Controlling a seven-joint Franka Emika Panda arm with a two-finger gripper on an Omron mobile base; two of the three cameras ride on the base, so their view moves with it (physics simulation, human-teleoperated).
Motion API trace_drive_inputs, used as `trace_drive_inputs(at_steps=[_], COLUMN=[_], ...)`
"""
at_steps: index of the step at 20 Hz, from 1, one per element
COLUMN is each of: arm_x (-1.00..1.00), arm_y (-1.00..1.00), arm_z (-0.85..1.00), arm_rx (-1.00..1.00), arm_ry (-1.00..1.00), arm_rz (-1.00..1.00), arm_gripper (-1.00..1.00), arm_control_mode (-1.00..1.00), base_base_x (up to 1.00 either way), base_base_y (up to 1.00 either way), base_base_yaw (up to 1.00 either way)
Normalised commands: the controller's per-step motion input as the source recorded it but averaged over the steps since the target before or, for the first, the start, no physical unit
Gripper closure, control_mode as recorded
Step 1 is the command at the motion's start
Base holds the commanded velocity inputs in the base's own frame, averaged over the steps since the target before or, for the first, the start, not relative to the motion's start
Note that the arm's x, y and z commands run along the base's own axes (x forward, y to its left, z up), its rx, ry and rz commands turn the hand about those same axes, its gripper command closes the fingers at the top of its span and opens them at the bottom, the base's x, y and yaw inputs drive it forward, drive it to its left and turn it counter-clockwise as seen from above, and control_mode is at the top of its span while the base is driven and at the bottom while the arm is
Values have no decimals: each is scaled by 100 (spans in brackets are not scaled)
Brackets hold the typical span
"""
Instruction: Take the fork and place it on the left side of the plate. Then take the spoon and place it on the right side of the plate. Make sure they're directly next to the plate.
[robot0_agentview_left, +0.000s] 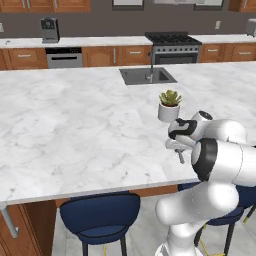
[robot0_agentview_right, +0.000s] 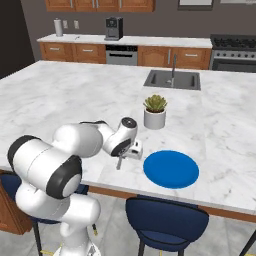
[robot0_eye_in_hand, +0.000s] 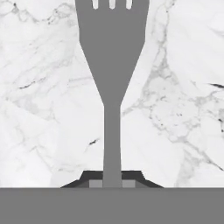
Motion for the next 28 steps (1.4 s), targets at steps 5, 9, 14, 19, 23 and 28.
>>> trace_drive_inputs(at_steps=[5,9,14,19,23,28], arm_x=[16,17,13,16,7,-7], arm_y=[-18,-13,-14,-15,-12,0], arm_z=[-33,-38,-33,-16,-22,-1], arm_rx=[-13,-13,-9,-1,-1,0], arm_ry=[3,1,1,2,0,0], arm_rz=[0,1,1,1,3,3], arm_gripper=[100,100,100,100,-100,-100], arm_control_mode=[-100,-100,-100,-100,-100,-100], base_base_x=[0,0,0,0,0,0], base_base_y=[0,0,0,0,0,0], base_base_yaw=[0,0,0,0,0,0])
